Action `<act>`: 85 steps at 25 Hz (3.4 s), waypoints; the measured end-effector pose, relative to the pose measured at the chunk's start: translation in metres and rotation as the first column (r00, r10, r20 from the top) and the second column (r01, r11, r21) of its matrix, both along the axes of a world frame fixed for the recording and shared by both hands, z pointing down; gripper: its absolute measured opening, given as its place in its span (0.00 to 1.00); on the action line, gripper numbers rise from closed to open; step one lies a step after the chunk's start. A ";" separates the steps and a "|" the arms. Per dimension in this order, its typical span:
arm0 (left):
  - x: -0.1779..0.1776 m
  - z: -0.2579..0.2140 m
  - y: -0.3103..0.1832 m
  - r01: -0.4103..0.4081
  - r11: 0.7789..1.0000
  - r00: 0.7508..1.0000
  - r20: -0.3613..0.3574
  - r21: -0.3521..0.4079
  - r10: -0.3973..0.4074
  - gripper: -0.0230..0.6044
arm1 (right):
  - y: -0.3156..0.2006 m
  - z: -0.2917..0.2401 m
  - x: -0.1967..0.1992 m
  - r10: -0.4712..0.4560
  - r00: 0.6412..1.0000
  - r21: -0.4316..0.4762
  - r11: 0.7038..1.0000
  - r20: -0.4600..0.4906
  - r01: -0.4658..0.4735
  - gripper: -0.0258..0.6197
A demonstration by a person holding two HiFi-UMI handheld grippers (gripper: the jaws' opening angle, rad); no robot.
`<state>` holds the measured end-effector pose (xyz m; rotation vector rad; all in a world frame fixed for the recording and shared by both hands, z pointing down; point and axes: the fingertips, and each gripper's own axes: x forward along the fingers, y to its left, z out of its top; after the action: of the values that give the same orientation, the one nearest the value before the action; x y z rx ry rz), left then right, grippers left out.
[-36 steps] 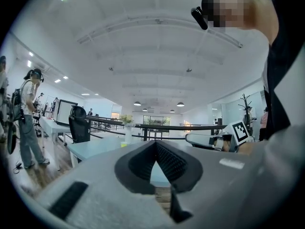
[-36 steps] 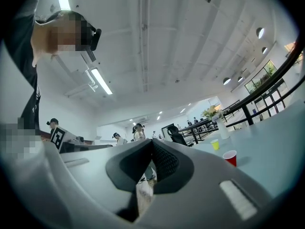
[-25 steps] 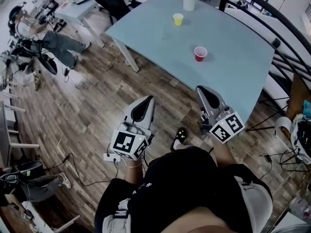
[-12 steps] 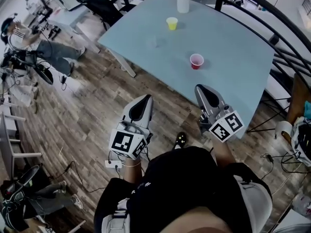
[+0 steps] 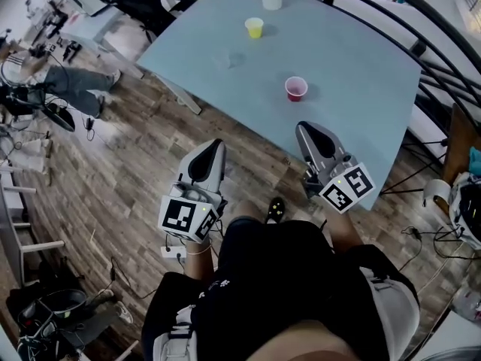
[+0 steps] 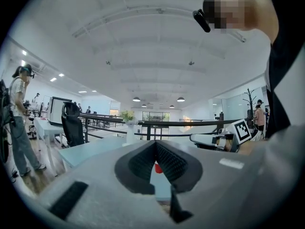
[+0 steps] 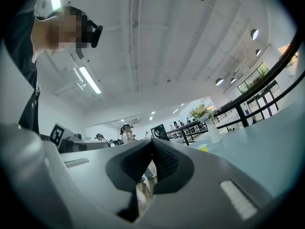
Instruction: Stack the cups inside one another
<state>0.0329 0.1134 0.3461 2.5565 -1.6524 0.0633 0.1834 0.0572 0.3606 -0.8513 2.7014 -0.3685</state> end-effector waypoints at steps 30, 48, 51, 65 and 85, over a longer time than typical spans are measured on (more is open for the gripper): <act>-0.026 0.005 -0.143 -0.220 0.975 0.975 0.022 -0.012 0.221 0.01 | -0.113 0.051 0.014 0.347 0.920 -0.052 0.931 -0.183 -0.361 0.14; -0.063 0.007 -0.209 -0.218 0.976 0.976 0.015 -0.026 0.219 0.01 | -0.188 0.129 0.000 0.378 0.820 -0.109 0.880 -0.430 -0.463 0.44; -0.069 0.008 -0.217 -0.212 0.977 0.977 0.022 -0.037 0.213 0.01 | -0.195 0.144 -0.001 0.373 0.803 -0.128 0.869 -0.465 -0.478 0.46; -0.101 0.007 -0.247 -0.191 0.981 0.981 0.007 -0.046 0.192 0.01 | -0.222 0.192 -0.004 0.341 0.720 -0.179 0.823 -0.604 -0.540 0.61; -0.111 0.013 -0.268 -0.207 0.976 0.978 -0.004 -0.066 0.207 0.01 | -0.234 0.191 -0.006 0.340 0.709 -0.185 0.813 -0.618 -0.551 0.58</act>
<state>-0.0783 -0.1548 0.3594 2.6688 -1.3537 0.1341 0.1777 -0.1766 0.5512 -1.9759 2.7999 -0.5791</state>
